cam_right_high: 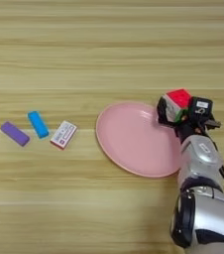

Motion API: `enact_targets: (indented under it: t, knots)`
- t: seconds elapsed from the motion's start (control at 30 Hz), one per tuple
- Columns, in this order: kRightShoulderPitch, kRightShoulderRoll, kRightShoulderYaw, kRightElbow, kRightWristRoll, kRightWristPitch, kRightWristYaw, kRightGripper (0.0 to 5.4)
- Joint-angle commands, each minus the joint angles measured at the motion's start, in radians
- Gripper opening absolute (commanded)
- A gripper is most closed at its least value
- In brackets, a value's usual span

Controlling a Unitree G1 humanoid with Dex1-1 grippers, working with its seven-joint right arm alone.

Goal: Move the objects on the table

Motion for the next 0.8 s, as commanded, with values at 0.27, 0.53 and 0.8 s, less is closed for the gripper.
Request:
enact_targets:
  t: [0.27, 0.53, 0.8]
  knots:
    - [-0.102, -0.059, 0.013, 0.021, -0.009, 0.022, -0.013, 5.22]
    - [-0.101, -0.061, 0.015, 0.032, -0.017, 0.027, -0.023, 4.33]
    - [-0.097, -0.061, 0.016, 0.023, -0.020, 0.009, -0.018, 3.30]
